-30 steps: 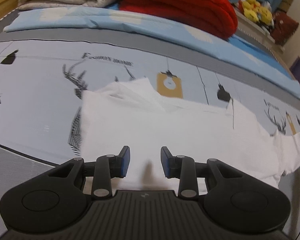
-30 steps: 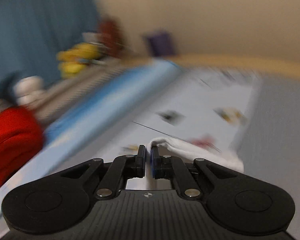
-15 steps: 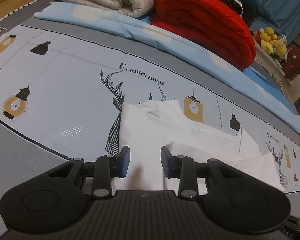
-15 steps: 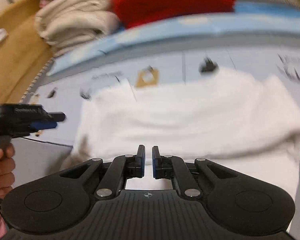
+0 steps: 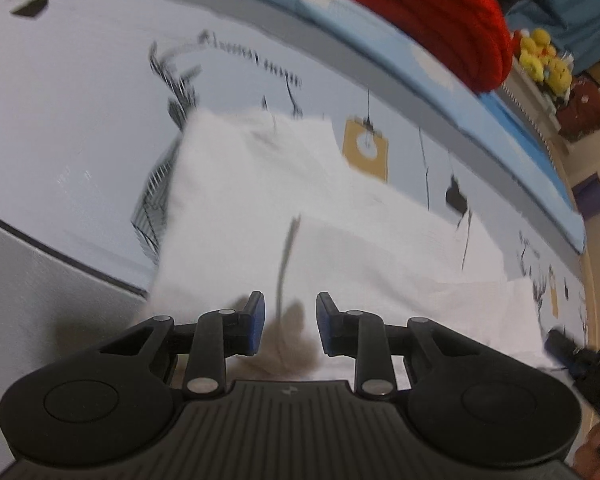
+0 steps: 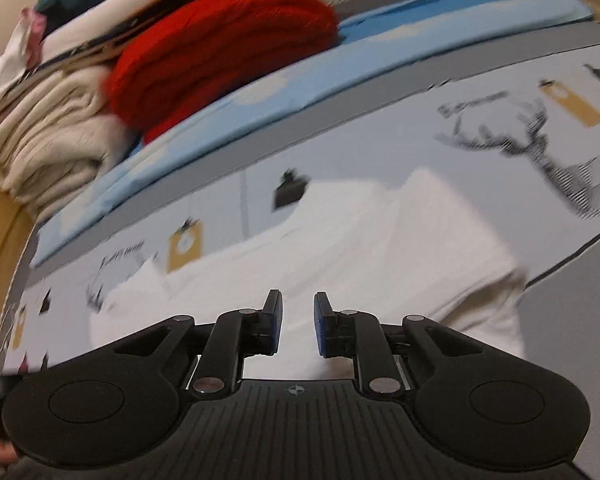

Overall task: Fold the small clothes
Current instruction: 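Grasp the other sleeve with the right tool and fold it across the body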

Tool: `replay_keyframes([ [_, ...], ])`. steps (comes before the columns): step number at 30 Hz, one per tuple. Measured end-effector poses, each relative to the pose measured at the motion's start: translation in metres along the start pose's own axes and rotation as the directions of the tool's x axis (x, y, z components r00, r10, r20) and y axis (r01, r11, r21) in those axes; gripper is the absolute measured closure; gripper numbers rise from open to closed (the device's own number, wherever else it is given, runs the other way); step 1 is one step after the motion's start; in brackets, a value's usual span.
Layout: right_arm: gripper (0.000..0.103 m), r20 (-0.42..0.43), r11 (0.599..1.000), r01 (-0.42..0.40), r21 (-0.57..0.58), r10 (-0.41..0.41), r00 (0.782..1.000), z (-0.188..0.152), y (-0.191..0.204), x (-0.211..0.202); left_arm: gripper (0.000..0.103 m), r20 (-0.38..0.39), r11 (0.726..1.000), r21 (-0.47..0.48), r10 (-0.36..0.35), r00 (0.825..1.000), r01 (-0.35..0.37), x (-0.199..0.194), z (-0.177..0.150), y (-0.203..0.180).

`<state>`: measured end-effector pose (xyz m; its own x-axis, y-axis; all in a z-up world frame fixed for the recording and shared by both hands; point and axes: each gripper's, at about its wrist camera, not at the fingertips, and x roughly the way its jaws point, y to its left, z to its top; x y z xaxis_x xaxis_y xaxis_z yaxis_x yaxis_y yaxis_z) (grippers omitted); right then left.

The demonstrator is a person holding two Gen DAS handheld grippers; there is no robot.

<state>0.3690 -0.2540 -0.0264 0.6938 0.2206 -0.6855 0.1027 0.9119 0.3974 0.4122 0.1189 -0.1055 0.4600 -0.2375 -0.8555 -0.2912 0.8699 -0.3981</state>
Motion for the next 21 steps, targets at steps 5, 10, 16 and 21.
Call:
replay_keyframes([
  [5,0.084,0.076,0.994,0.027,0.101,-0.035,0.997,0.02,-0.03,-0.014,0.077,-0.04,0.996,0.082,0.049,0.998,-0.045,0.017,-0.014,-0.014],
  [10,0.084,0.111,0.978,0.07,0.194,-0.093,0.989,0.03,-0.053,-0.018,0.1,0.045,0.983,0.162,0.084,0.995,-0.09,0.002,-0.015,-0.024],
  [16,0.084,0.058,0.969,0.058,0.242,-0.074,0.996,0.026,-0.063,-0.011,0.1,0.254,0.945,0.089,0.283,0.925,-0.314,-0.039,-0.004,-0.013],
  [21,0.083,-0.108,0.96,0.109,0.259,-0.083,0.991,0.012,-0.067,0.02,0.1,0.185,0.961,0.062,0.255,0.949,-0.27,-0.033,-0.003,0.002],
])
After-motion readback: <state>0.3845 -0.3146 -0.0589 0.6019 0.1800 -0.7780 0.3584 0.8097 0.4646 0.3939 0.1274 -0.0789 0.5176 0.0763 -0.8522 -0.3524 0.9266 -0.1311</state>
